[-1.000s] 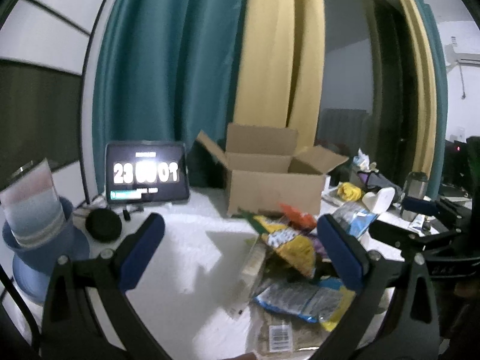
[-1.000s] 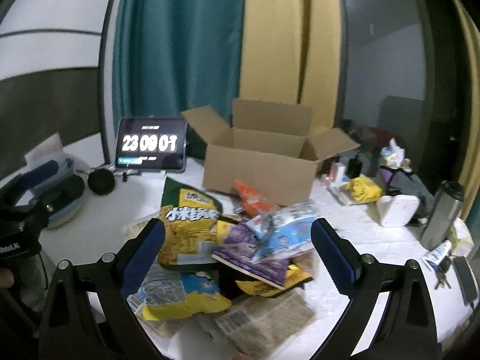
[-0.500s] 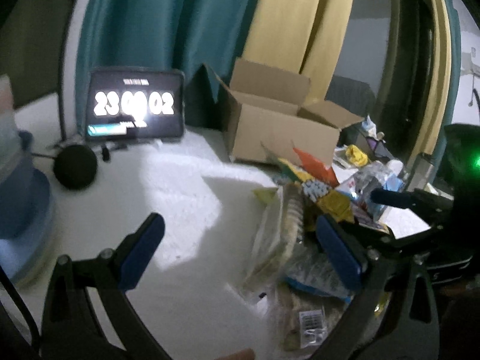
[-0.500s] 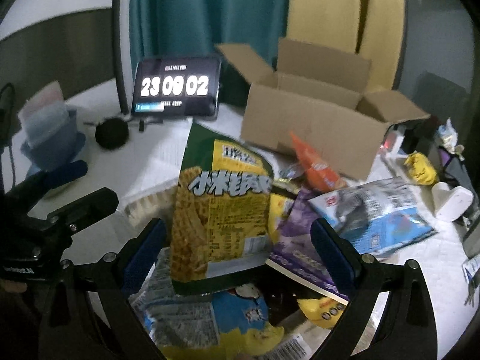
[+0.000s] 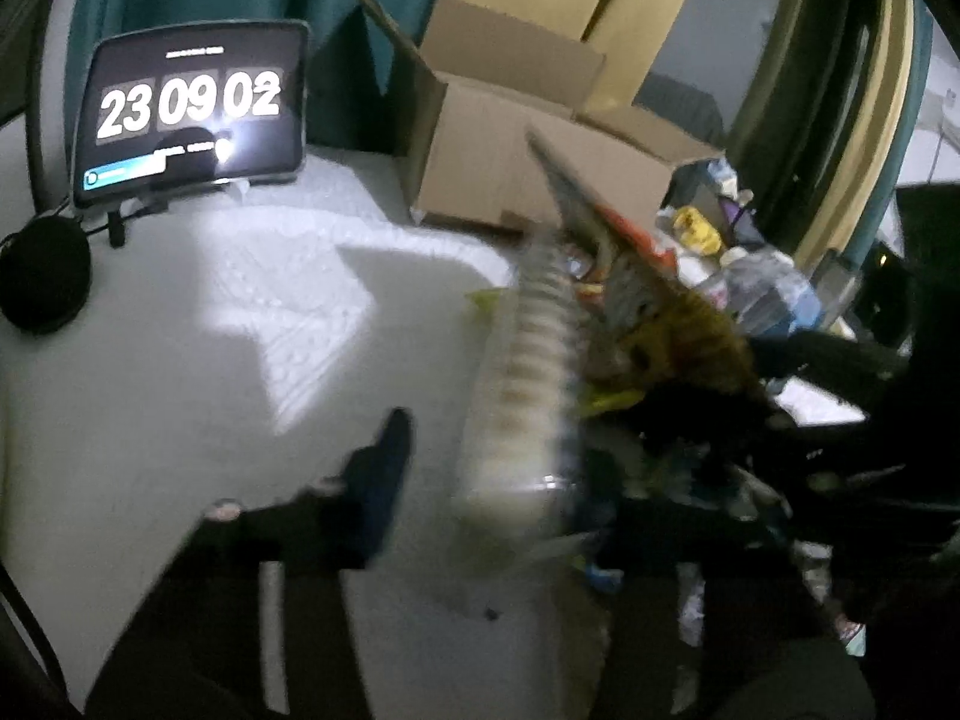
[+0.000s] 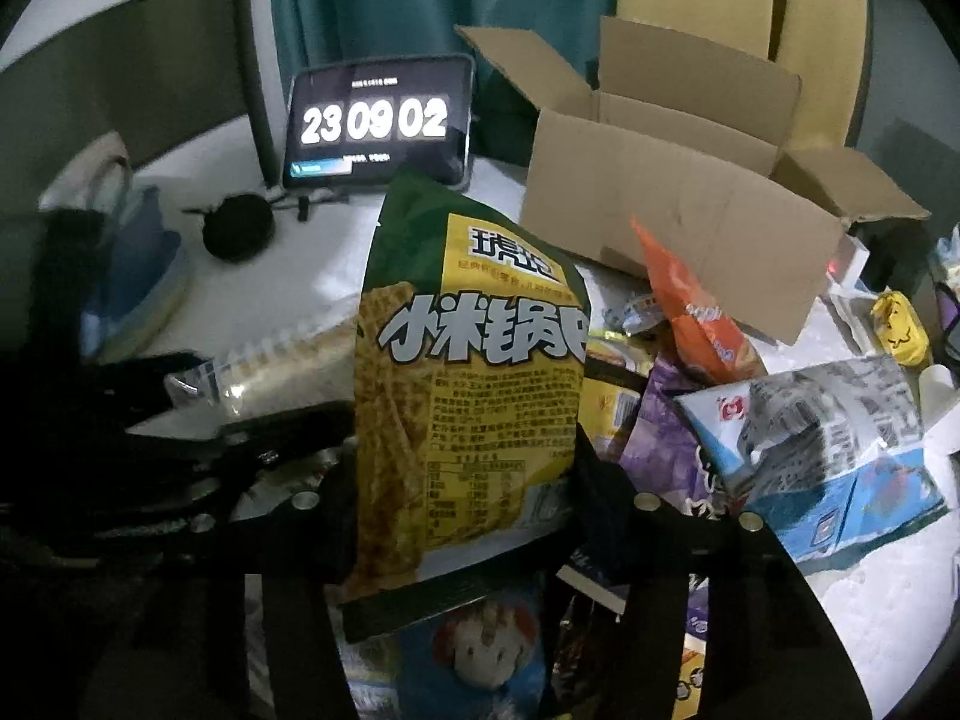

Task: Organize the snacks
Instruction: 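Grasp the clear snack pack with the left tool while the right grasps the green-yellow bag, then carry both held snacks into the cardboard box and open both tools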

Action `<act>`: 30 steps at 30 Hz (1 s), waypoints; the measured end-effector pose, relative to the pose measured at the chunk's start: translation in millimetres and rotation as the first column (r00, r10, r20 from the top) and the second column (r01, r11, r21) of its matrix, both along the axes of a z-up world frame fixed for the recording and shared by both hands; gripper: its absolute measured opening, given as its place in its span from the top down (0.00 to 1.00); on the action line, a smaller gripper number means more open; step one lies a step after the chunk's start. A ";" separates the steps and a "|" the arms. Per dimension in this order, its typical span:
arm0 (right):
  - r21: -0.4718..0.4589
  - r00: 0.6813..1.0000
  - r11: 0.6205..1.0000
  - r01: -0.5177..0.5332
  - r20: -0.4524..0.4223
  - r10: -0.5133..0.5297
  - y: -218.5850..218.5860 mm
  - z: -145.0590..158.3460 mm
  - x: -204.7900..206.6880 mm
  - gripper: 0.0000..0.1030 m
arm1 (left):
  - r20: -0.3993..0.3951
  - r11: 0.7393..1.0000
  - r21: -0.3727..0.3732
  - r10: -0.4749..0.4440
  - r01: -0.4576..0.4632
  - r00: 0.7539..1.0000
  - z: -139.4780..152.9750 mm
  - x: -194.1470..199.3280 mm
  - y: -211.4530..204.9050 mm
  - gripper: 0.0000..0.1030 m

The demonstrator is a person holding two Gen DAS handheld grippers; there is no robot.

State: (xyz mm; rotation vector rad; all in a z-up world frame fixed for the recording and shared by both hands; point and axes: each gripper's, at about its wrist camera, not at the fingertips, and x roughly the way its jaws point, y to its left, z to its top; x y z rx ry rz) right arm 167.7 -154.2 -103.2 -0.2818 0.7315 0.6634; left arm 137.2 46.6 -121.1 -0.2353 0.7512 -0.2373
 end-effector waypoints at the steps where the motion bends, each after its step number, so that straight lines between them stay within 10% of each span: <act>1: 0.009 1.000 1.000 -0.008 0.004 0.008 -1.2 3.5 -0.7 0.46 | -0.007 1.000 -0.004 0.001 -0.001 1.000 0.1 2.0 -0.1 0.72; 30: 0.190 0.964 0.981 -0.040 0.266 -0.012 -61.8 122.4 83.1 0.48 | 0.325 0.993 0.094 0.031 -0.065 0.945 146.7 68.7 -18.4 0.80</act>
